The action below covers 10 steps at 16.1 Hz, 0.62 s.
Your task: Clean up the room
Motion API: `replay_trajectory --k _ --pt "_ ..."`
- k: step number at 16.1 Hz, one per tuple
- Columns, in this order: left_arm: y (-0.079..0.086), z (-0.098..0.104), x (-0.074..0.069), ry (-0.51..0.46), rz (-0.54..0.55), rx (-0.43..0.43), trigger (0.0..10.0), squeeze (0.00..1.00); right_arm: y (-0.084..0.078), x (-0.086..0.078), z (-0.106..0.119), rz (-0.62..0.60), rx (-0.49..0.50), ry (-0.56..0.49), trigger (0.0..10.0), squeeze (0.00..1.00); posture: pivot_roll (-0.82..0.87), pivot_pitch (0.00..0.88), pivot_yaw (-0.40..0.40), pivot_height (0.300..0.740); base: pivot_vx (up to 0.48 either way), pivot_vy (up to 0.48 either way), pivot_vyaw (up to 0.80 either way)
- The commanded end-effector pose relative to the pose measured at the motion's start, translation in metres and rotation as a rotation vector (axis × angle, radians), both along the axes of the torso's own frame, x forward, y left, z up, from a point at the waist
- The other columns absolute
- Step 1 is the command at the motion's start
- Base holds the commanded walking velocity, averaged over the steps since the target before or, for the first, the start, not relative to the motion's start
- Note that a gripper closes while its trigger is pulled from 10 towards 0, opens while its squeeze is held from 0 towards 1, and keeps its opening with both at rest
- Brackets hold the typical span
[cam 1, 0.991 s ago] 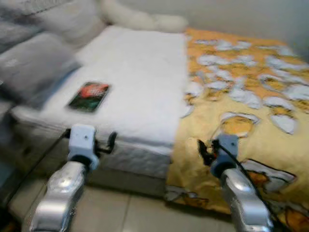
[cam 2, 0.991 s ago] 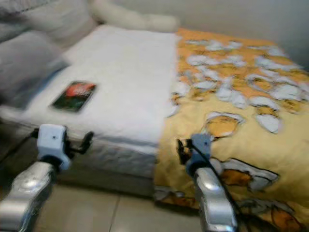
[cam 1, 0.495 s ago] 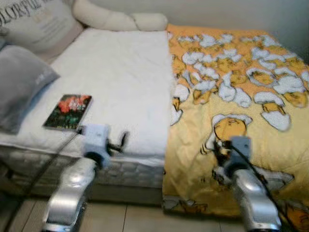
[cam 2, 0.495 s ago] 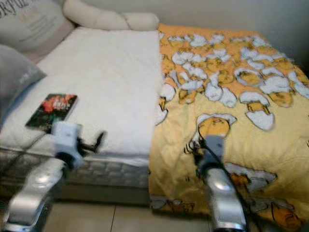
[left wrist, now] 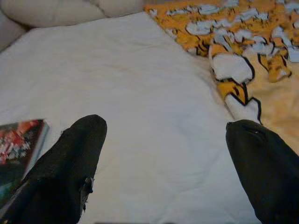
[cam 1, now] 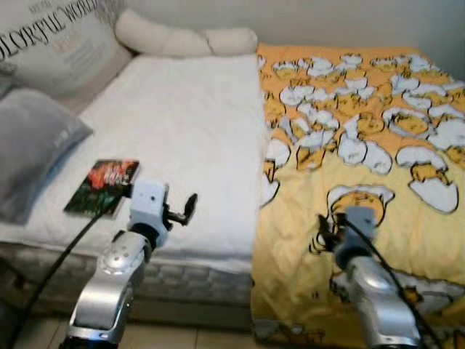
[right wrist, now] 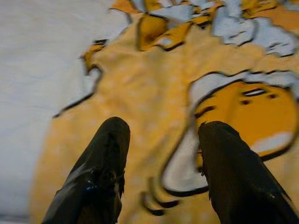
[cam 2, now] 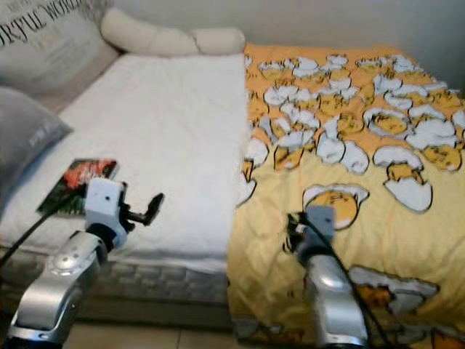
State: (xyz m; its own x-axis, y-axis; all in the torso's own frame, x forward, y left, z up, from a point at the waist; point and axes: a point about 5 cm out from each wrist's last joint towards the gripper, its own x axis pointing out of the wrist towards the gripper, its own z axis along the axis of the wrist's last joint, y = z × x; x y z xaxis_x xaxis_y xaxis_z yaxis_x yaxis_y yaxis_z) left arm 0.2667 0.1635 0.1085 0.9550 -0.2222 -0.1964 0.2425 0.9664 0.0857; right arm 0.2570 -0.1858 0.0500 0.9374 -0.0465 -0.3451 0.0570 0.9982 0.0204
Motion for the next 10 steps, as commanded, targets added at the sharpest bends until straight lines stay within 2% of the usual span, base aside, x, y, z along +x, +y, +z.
replay_trajectory --k 1,2,8,9,10 --pt "0.012 0.0 -0.003 0.002 0.037 0.02 10.0 0.01 0.012 0.007 0.004 0.046 0.024 -0.023 10.0 0.0 0.05 0.0 -0.014 0.74 0.304 0.0 0.0" --pt "0.015 0.0 -0.005 0.005 0.052 0.022 10.0 0.01 0.014 0.009 0.004 0.062 0.026 -0.018 10.0 0.0 0.05 0.0 -0.017 0.74 0.262 0.0 0.0" --pt "0.027 -0.003 -0.016 0.028 0.077 0.063 10.0 0.0 0.024 0.024 0.002 0.108 0.033 0.003 10.0 0.0 0.1 0.0 -0.037 0.74 0.0 0.0 0.0" --pt "0.027 -0.003 -0.016 0.033 0.072 0.066 10.0 0.0 0.027 0.026 0.001 0.123 0.039 0.005 10.0 0.06 0.1 0.0 -0.032 0.74 0.0 0.0 0.0" --pt "0.026 -0.003 -0.014 0.036 0.056 0.069 10.0 0.0 0.031 0.029 0.001 0.137 0.053 0.003 10.0 1.0 0.09 0.0 -0.015 0.74 0.0 0.0 0.0"
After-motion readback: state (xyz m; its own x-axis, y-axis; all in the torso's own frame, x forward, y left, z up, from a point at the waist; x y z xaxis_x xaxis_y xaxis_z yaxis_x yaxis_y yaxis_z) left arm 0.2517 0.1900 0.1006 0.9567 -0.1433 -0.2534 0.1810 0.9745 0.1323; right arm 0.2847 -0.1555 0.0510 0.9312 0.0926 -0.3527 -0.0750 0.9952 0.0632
